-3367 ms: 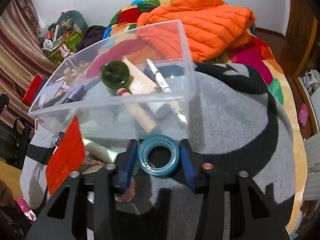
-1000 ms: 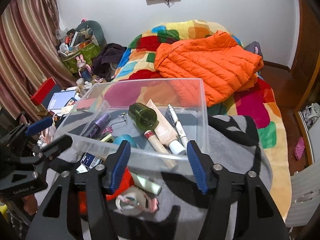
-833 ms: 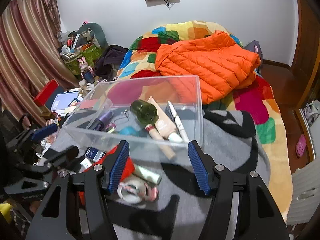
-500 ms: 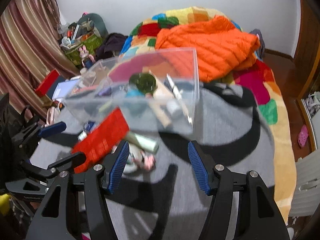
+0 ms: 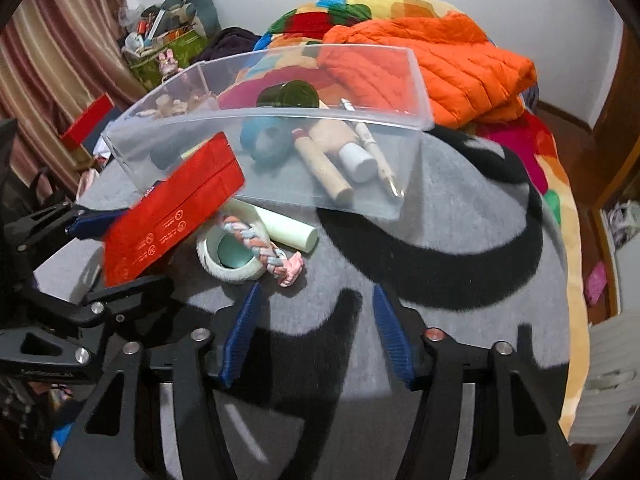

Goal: Organize objects
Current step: 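Move the left tool to the red packet while the right tool approaches the white tape roll, then grasp the red packet with the left tool while the right tool grasps the white tape roll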

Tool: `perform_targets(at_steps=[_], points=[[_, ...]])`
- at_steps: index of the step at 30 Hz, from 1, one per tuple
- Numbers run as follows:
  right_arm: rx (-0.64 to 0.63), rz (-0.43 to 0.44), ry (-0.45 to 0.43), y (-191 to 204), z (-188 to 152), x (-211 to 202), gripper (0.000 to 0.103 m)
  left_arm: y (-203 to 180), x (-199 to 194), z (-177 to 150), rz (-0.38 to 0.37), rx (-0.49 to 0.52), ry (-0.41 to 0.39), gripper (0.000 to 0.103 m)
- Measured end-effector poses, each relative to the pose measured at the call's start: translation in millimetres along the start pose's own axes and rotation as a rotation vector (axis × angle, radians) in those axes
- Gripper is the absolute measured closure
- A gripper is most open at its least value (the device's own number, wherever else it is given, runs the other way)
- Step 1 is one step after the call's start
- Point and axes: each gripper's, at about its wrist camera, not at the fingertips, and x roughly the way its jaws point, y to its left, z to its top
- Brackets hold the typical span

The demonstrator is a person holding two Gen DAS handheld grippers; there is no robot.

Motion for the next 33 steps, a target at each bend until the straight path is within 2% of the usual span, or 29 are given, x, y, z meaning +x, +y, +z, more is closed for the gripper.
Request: perform_targets(at_steps=[6,11,15,20,24,27,33], points=[[-0.068,-0.024,-0.009,8.5,5.7,7.2,0.064,0.6,-10.5,-9.0,0.002,-0.011,-0.035,0.04],[-0.06,-0.006,-0.01,6.7,12.1,7.9,0.07,2.9,-26.0,-14.9,0.009,-0.033,-0.084,0.041],[-0.042,0.055,-0.034,7.8,10.9,-6.0,0.07,6.9,-39.3,-16.0,0.005,-0.052,-0.118,0.041],[-0.063,0.083,-0.067,20.8,12.6,-20.0,0.07,12.6,-50.5,-16.2,0.006,-0.069,-0.146,0.041],[-0.055,0.112,-0.051,27.6,18.4,-15.6,0.07,18.0,-52.6,-19.9,0.025,-0.082,-0.149,0.042],[-0.042,0.115,-0.025,31.0,21.9,-5.9,0.07,25.9,-49.7,-25.7,0.037,-0.104,-0.133,0.043],[-0.041,0.065,-0.027,35.1,26.6,0.8,0.069,38.3,-47.2,-35.1,0.052,-0.141,-0.12,0.044]])
